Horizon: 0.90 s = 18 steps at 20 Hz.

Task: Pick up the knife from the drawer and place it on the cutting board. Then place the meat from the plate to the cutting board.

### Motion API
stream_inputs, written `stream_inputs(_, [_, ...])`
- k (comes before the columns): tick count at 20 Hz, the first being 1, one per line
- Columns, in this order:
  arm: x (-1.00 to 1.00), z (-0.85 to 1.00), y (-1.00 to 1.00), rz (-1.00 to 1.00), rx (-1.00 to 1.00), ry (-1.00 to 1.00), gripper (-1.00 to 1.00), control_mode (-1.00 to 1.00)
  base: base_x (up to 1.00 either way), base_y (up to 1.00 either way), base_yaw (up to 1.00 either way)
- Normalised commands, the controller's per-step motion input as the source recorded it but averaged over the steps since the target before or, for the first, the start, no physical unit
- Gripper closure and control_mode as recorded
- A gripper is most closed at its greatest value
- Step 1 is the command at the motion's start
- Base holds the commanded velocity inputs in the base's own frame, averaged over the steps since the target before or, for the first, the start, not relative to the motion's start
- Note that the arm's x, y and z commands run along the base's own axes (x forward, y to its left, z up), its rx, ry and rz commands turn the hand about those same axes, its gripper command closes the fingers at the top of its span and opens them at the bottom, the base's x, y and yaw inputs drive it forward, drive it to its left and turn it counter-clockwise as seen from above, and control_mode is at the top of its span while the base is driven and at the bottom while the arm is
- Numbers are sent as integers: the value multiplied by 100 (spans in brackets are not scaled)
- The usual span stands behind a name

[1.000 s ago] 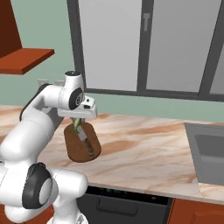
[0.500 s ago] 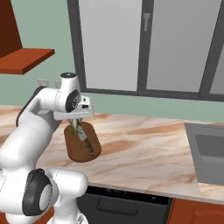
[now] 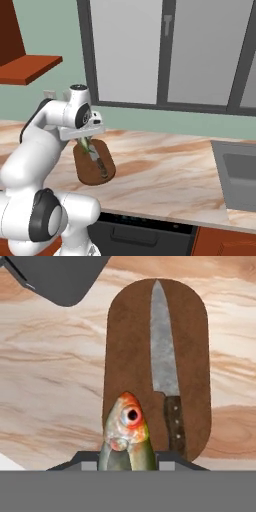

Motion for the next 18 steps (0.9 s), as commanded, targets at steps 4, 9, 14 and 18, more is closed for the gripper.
stream_inputs(4, [0,-32,8,0,0,8,100,-100,0,0,0])
stream_inputs(9, [0,-32,11,-8,0,11,100,-100,0,0,0])
stream_inputs(14, [5,-23,17,-4,-1,4,100,-100,0,0,0])
stream_inputs(18, [7,-22,4,1,0,0,100,-100,0,0,0])
